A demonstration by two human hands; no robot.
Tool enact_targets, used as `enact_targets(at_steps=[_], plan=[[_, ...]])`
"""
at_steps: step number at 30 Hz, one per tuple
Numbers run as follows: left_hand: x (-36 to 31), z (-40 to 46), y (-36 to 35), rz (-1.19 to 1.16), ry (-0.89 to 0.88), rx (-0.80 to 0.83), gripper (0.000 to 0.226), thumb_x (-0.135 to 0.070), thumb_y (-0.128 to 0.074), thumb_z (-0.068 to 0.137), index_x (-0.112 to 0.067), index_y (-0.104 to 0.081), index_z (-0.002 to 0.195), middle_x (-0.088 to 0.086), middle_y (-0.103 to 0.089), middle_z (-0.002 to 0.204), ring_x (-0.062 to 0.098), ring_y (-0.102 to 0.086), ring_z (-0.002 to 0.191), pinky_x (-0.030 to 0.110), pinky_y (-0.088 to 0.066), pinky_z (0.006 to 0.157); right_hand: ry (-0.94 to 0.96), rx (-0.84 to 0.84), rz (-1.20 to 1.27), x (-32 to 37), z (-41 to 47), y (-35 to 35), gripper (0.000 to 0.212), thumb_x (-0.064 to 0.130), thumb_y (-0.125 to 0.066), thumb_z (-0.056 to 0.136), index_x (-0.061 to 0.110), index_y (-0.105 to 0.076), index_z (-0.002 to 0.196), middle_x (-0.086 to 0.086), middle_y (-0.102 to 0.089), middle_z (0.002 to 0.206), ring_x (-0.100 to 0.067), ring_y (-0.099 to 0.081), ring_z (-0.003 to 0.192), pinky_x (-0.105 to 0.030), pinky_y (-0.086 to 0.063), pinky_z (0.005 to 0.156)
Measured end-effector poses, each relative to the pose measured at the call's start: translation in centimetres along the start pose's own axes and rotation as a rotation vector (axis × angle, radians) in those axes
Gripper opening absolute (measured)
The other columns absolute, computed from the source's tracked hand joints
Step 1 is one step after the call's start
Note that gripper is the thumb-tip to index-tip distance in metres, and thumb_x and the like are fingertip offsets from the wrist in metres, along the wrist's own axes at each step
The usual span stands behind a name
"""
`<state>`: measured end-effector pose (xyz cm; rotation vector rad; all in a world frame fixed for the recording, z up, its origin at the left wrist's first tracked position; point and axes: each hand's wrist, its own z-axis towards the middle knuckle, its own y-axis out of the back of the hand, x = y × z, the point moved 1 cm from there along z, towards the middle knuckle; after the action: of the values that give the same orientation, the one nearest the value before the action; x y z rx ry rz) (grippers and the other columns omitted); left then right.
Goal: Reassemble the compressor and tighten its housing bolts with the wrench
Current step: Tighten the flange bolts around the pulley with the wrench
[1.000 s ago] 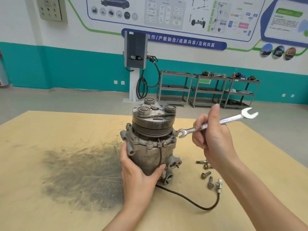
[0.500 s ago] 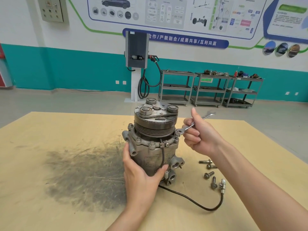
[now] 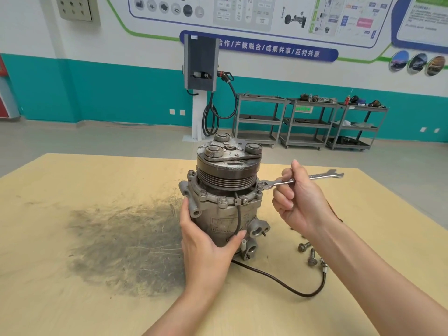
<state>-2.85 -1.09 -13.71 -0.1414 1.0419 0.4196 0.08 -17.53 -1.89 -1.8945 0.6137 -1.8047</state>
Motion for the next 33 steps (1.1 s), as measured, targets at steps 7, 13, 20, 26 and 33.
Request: enact_targets(at_steps=[7,13,20,26,33], plan=[[0.0,0.0,0.1,-0.012,0.010,0.006,0.125,-0.038,-0.092,0.060,-0.056,0.000,0.142,-0.027,-0.017,0.148,0.004,-0.023,0.145,0.033,-0.023,0.120,0.363,-0.155,-0.287,-1.2,-1.8,-0.8,0.047,0.039,-0.035,0.105,0.012,-0.050,0.070,0.001,-0.037,0.042,-0.011,-0.032,0.037,-0.020,-0.029,0.039],[-0.1,0.0,0.1,-0.010,0.001,0.007,0.124,-0.038,-0.092,0.060,-0.057,0.000,0.141,-0.032,-0.014,0.144,0.002,-0.022,0.145,0.034,-0.024,0.120,1.107,-0.052,-0.921,-3.0,-3.7,-1.7,0.039,0.032,-0.041,0.098,0.021,-0.036,0.061,0.009,-0.036,0.047,-0.003,-0.035,0.044,-0.020,-0.033,0.043],[-0.3,0.0,0.2,-0.026,0.028,-0.004,0.123,-0.049,-0.087,0.054,-0.053,-0.004,0.144,-0.011,-0.024,0.157,0.011,-0.028,0.146,0.047,-0.032,0.118,1.366,-0.091,-1.557,-2.4,-5.2,-2.2,0.044,0.044,-0.058,0.092,0.007,-0.057,0.068,0.007,-0.048,0.054,-0.017,-0.041,0.041,-0.032,-0.040,0.035],[-0.2,-0.1,0.1,-0.006,0.000,-0.005,0.122,-0.034,-0.092,0.060,-0.053,-0.005,0.143,-0.023,-0.018,0.146,-0.001,-0.024,0.140,0.029,-0.025,0.117,1.011,0.104,-0.989,-1.2,-7.4,-1.5,0.046,0.050,-0.054,0.090,0.011,-0.065,0.070,0.004,-0.058,0.054,-0.005,-0.053,0.048,-0.014,-0.038,0.048],[-0.5,-0.1,0.2,-0.005,0.012,0.006,0.122,-0.031,-0.092,0.062,-0.053,-0.005,0.143,-0.020,-0.020,0.147,0.002,-0.025,0.140,0.028,-0.025,0.116,0.332,-0.042,-0.375,3.0,-3.8,-0.8,0.076,0.063,-0.029,0.094,0.007,-0.061,0.055,-0.012,-0.045,0.044,-0.020,-0.041,0.039,-0.019,-0.023,0.035]])
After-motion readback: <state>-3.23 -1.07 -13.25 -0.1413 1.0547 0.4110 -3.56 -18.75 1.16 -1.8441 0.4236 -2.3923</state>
